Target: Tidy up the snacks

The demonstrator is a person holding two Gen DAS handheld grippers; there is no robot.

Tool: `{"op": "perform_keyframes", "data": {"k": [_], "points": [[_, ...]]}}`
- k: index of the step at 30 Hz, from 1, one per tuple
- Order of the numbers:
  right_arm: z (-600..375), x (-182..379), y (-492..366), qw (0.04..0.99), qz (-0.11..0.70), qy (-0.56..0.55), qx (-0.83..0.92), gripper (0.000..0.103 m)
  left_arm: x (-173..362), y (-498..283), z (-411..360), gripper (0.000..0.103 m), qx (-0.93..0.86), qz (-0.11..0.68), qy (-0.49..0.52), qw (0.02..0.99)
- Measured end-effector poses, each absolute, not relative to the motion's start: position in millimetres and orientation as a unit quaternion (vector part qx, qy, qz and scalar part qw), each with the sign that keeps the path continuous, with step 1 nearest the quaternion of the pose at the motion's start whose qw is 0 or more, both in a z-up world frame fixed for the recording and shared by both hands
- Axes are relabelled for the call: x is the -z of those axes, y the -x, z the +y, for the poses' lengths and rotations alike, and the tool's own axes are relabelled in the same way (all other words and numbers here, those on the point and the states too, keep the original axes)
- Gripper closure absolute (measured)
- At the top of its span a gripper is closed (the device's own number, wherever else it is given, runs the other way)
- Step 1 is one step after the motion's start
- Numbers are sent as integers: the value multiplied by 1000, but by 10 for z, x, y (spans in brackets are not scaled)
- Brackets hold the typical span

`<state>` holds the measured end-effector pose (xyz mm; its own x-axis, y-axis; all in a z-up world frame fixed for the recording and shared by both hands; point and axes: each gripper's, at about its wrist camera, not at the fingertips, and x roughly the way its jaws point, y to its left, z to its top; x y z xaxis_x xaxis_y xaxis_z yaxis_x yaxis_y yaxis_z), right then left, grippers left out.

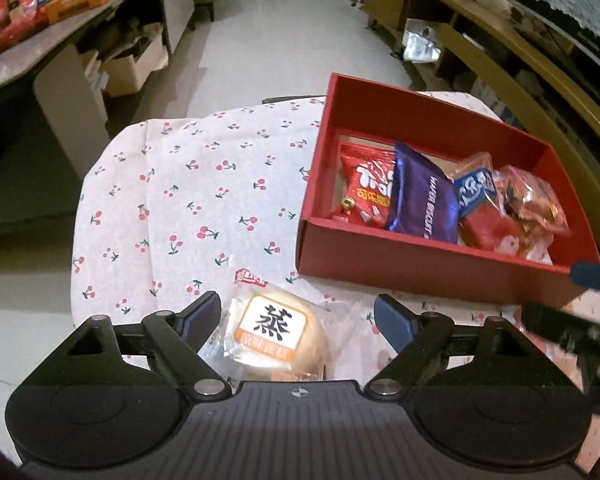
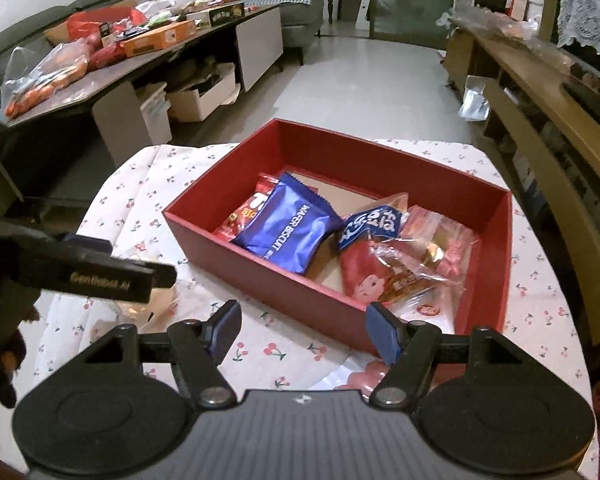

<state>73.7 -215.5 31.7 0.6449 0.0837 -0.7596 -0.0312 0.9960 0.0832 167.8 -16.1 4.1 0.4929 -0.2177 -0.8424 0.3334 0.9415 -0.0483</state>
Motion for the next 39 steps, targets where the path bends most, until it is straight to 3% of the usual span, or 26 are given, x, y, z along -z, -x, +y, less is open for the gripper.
{"op": "perform_keyframes", "data": {"k": [11, 14, 16, 25, 34, 39], "points": [[-2147, -261, -765, 900, 433, -30, -41, 29, 252, -1818, -215, 7, 137, 501, -92, 849], [-2118, -235, -763, 897, 439, -25, -46, 29, 251, -1791, -230, 11, 139, 496, -96, 852], [-2105, -218, -745, 895, 442, -23, -48, 29, 238, -1739, -243, 22, 145, 497, -104, 849], [-2071, -203, -452, 893, 447, -29, -48, 29, 171, -1404, -163, 29, 157, 501, -97, 846], [-1993, 1, 5, 860, 500, -90, -49, 29, 261, -1228, -229, 16, 169, 504, -124, 838], [-1826, 101, 174, 833, 526, -154, -77, 29, 271, -1215, -245, 22, 173, 501, -125, 839]]}}
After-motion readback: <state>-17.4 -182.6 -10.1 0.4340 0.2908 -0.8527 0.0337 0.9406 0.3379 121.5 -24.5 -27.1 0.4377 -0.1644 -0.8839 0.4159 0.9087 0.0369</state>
